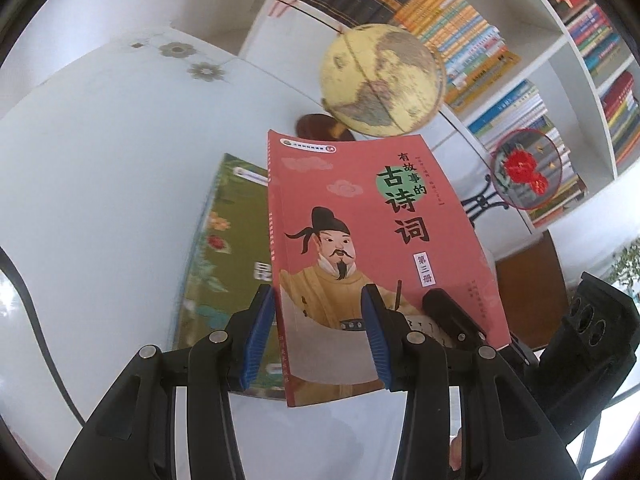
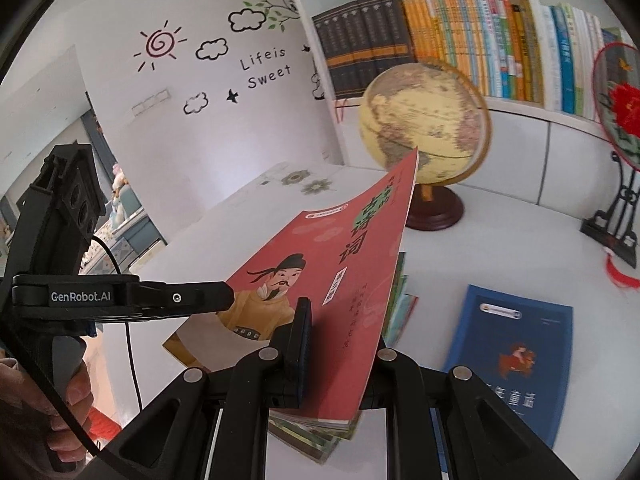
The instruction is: Organize books
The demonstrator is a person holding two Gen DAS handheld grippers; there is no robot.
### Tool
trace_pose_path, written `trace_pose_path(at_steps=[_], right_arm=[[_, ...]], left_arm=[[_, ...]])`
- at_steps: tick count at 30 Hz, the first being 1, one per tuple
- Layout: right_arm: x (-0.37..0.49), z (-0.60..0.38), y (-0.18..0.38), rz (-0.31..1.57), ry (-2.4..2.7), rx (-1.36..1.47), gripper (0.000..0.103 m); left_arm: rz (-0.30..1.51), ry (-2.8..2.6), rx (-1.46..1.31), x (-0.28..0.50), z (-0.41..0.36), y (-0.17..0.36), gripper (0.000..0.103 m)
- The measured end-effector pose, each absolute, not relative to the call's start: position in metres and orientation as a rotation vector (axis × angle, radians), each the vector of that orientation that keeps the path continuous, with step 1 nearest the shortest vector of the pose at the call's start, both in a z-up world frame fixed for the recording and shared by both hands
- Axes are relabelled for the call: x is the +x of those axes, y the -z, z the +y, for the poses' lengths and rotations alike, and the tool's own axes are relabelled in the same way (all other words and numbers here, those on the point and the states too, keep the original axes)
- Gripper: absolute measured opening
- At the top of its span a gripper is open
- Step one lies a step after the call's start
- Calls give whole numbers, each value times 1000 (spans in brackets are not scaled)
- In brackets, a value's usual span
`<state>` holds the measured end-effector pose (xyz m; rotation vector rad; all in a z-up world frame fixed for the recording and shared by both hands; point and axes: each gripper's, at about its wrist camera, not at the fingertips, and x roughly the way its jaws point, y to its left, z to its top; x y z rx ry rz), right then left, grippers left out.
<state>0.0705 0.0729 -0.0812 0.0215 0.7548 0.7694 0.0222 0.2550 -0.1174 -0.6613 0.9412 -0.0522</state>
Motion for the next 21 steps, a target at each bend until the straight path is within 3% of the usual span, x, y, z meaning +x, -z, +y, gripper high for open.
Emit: trace_pose_path(at_steps=[21], right_arm=[[74,120,134,884,-727,93,18]], left_arm=[[1000,-42,-678,21,287,175,40]])
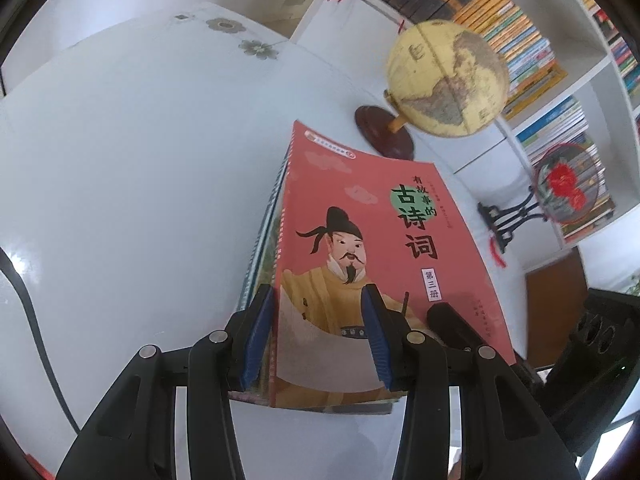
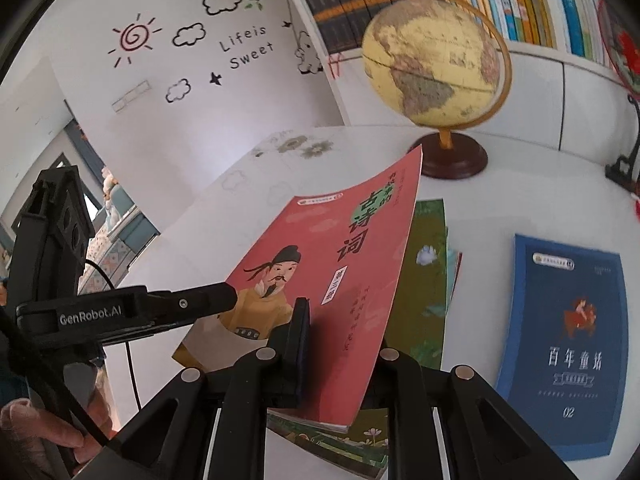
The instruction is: Organize books
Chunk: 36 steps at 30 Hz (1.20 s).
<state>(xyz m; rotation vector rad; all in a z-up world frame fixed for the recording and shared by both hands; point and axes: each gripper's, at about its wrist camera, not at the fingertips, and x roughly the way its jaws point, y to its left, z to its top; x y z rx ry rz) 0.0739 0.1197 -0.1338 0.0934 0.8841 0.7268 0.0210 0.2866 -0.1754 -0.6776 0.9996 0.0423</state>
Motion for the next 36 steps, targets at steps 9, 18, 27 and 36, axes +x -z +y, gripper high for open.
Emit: trace_pose_path(at_steps=[9,18,27,36], right_arm=[[83,129,165,1107,-709,67,57],[83,123,163,1145,-732,44,62],[99,73,165,1172,-661,111,62],[112,0,164,1125,-528,163,62]], left_arm=[[1167,-65,-689,37,286,198,83],[1245,-134,-603,42,289,197,83],[1199,-115,-521,60,273,174,83],[1193,20,-435,94,210,161,83]])
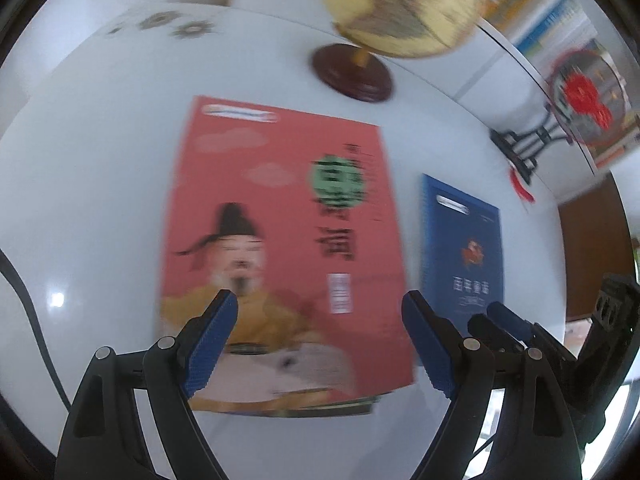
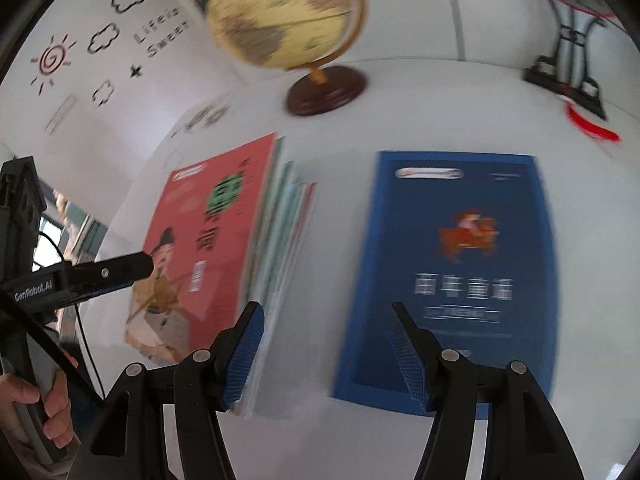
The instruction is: Organize books
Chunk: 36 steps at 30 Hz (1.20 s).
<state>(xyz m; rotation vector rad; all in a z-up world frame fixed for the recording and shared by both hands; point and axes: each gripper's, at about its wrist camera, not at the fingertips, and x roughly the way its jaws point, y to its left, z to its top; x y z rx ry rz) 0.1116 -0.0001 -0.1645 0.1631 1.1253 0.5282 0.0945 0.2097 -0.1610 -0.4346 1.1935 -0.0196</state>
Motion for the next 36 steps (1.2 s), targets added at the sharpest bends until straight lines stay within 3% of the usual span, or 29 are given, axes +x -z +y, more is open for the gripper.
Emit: trace_pose_path(at_steps=[20,32,36], right_arm=[[135,-142,197,1136,-369,338,62],[148,-158,220,1158,-433,391,62],[152,-153,220,1157,-462,381,62]], left_arm=[[1299,193,-340,143,74,187,83],[1348,178,-243,146,40,213,83],[1335,153,-193,146,32,216,88]])
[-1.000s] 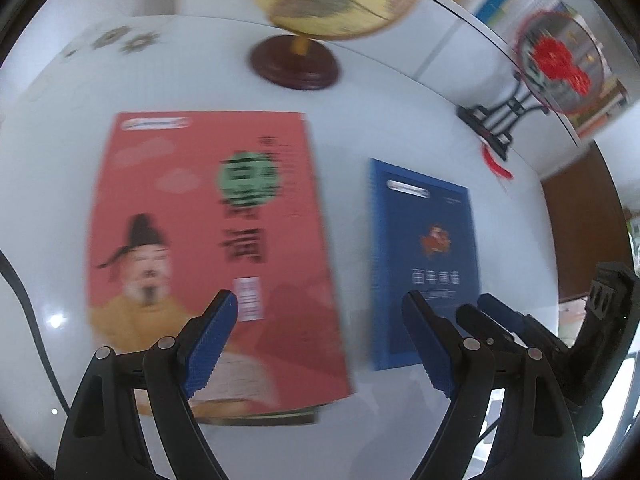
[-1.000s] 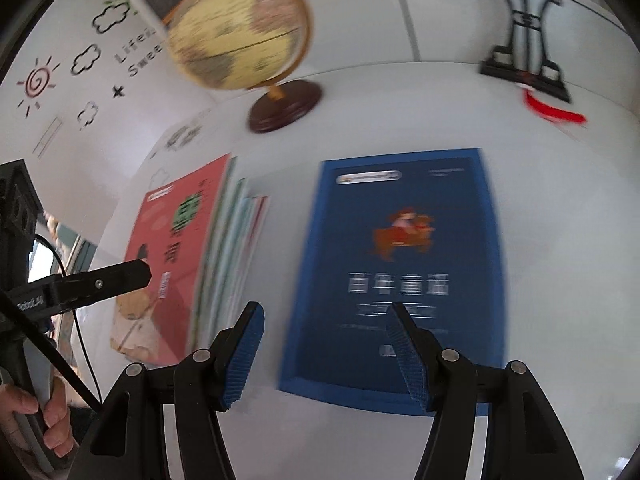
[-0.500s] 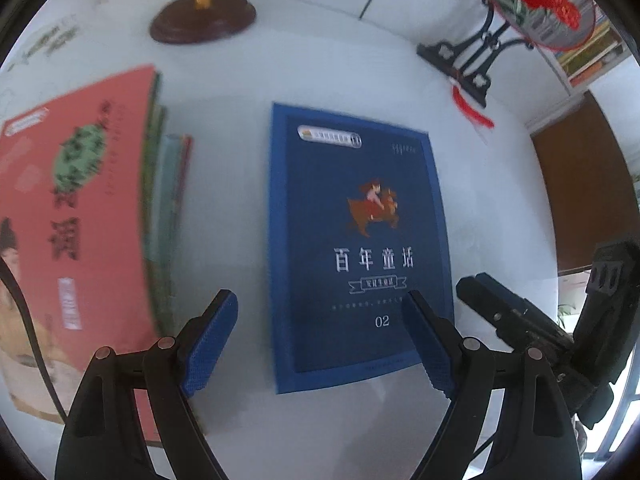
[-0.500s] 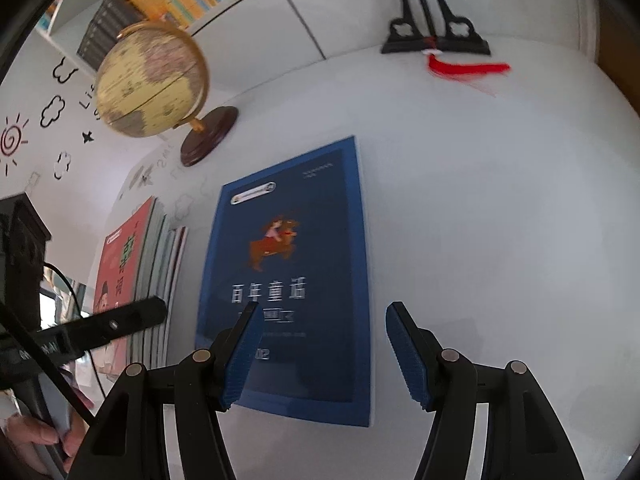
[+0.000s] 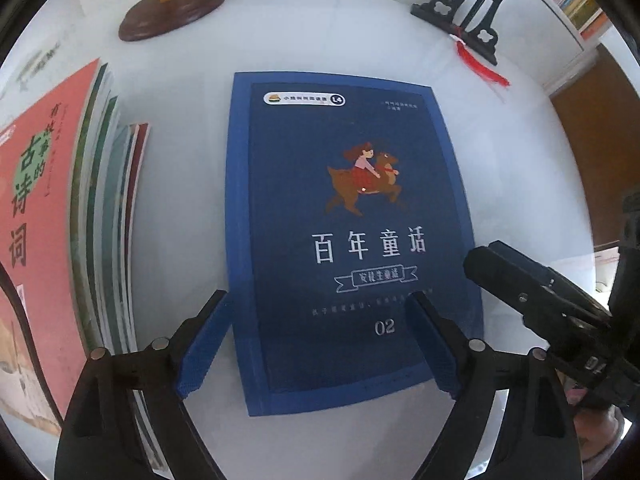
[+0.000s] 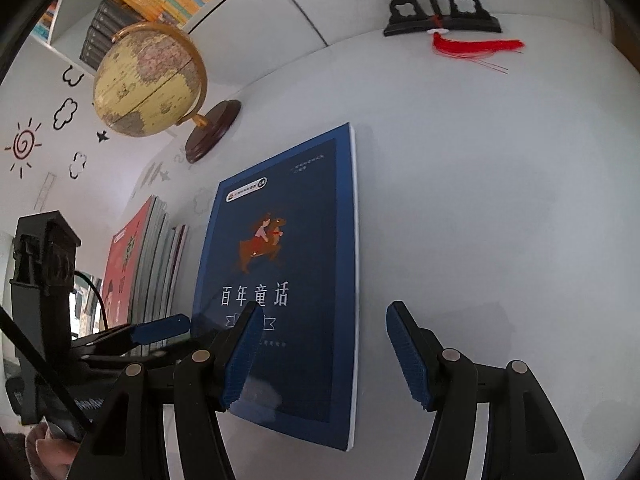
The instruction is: Organize books
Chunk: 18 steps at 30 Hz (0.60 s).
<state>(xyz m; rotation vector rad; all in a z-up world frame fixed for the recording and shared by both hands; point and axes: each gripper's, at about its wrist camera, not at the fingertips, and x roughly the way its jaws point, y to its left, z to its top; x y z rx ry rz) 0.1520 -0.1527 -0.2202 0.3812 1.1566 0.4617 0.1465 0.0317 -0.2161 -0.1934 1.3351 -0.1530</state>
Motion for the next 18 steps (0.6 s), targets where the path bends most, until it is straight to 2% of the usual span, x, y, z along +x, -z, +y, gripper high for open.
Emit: trace_pose_path(at_steps=[9,13,16,17,18], right_arm=[[153,-157,223,1151,-500,467,65],[154,-154,223,1146,-520,479,77],[156,-148,223,1148,-547,479,79],[157,-144,224,1154,-572,490,82],[158,-143,223,1148,-579,494,90]], left_arm=[[1346,184,-145,147,17,221,102],[1348,172,-118,149,13,225,102],[1348,166,-88,148,9,227,102],[1356,170,-80,148,7,229,102],[1349,176,-66,148,6,229,102]])
